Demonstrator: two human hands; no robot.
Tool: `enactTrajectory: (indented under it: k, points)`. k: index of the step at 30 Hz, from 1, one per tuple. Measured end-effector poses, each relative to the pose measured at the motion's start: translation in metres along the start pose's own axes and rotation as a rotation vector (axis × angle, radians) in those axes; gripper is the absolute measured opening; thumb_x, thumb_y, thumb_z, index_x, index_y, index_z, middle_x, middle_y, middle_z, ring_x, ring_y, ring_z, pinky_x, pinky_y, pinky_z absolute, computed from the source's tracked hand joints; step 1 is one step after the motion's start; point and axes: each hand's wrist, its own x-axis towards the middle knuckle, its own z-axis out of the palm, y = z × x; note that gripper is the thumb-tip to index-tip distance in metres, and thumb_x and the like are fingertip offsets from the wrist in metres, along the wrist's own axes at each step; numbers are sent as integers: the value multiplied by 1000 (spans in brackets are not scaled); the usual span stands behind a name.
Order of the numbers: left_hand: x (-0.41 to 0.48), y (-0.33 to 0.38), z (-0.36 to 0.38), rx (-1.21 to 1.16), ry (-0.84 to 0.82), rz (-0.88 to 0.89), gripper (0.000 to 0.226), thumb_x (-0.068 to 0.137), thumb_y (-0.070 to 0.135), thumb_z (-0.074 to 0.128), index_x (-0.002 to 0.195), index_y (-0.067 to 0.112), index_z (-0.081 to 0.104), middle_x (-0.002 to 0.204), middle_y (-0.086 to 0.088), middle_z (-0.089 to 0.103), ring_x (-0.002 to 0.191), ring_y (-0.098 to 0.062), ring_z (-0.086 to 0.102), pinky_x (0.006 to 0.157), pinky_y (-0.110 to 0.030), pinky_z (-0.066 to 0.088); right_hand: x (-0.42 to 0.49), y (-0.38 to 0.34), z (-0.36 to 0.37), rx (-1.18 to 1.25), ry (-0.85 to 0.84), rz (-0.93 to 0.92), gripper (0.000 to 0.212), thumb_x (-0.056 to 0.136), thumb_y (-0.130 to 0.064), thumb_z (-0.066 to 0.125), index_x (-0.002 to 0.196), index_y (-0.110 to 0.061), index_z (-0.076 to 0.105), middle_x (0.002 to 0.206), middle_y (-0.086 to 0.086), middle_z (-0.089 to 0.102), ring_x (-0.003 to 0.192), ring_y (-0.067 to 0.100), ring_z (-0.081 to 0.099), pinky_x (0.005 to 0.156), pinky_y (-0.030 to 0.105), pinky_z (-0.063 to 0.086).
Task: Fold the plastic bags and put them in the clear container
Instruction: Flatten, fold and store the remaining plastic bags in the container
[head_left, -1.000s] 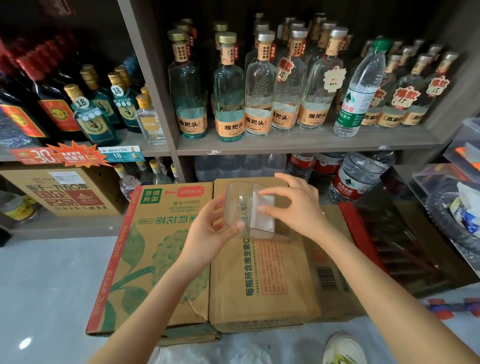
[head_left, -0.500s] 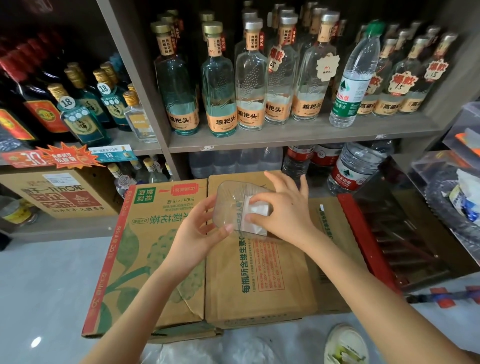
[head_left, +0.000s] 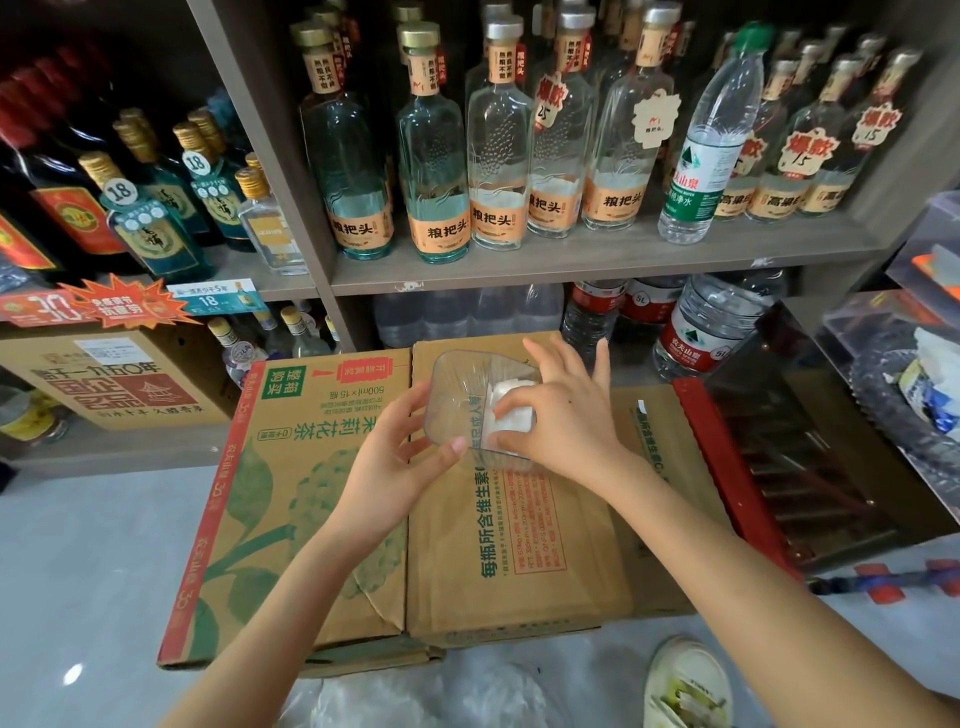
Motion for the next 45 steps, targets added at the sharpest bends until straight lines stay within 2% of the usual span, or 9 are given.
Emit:
enactTrajectory:
  k: [3, 8, 15, 19, 24, 29, 35, 40, 45]
  points:
    - [0, 2, 1, -6, 0, 7, 60, 73, 37, 75, 125, 44, 46, 131, 10, 59, 119, -6, 56, 105, -41, 45, 1, 4, -6, 104, -19, -17, 26, 77, -59, 65, 99, -47, 69, 158, -5, 20, 146, 17, 5, 114, 51, -17]
    - [-1, 5, 3, -2, 12, 13, 55, 73, 32, 72, 118, 48, 46, 122, 24, 60, 115, 0, 57, 103, -34, 46, -11, 15, -7, 362, 147, -19, 19, 77, -46, 72, 96, -42, 72, 150, -9, 36, 141, 13, 21, 115, 48, -12]
    - [0, 1, 3, 2, 14, 12, 60, 74, 47, 78, 125, 48, 46, 132, 6, 58, 119, -13, 57, 104, -43, 46, -1, 8, 3, 91, -47, -3, 34, 74, -65, 64, 105, -49, 67, 160, -6, 10, 147, 19, -1, 114, 52, -17]
    - [1, -1, 3, 9, 26, 8, 67, 68, 53, 73, 129, 43, 47, 133, 10, 57, 119, -9, 57, 104, -44, 45, 3, 12, -3, 169, -53, -6, 34, 72, -61, 68, 104, -48, 67, 159, -5, 15, 147, 17, 1, 114, 53, -14]
    - [2, -1, 3, 14, 26, 5, 61, 72, 46, 74, 126, 46, 46, 133, 12, 56, 119, -7, 56, 103, -44, 46, -7, 24, -7, 315, 171, 59, 24, 71, -51, 75, 94, -42, 72, 153, -7, 31, 144, 16, 17, 116, 51, -10]
    - [2, -3, 5, 20, 32, 2, 67, 68, 55, 71, 130, 44, 45, 134, 11, 55, 120, -8, 55, 104, -44, 45, -2, 14, -1, 65, -23, 69, 36, 71, -62, 70, 104, -48, 67, 159, -2, 16, 147, 21, 4, 115, 54, -12]
    - [4, -6, 6, 30, 42, -4, 70, 78, 48, 73, 139, 35, 42, 136, 10, 53, 122, -11, 54, 105, -44, 44, 9, 8, 5, 21, -84, 105, 41, 67, -65, 70, 104, -48, 65, 160, 1, 12, 147, 25, 3, 114, 57, -12]
    - [8, -6, 9, 48, 56, -24, 72, 77, 53, 69, 141, 37, 40, 138, 10, 51, 125, -15, 53, 105, -44, 44, 5, 17, -7, 203, -65, 114, 38, 72, -59, 70, 108, -50, 63, 160, -2, 12, 147, 19, 3, 114, 55, -14]
    - [25, 3, 18, 61, 129, -46, 68, 89, 38, 63, 148, 25, 33, 144, 7, 46, 128, -11, 46, 107, -36, 41, -19, 30, -29, 452, 54, 207, 28, 76, -50, 71, 101, -55, 59, 156, -10, 23, 144, 16, 15, 116, 54, -7]
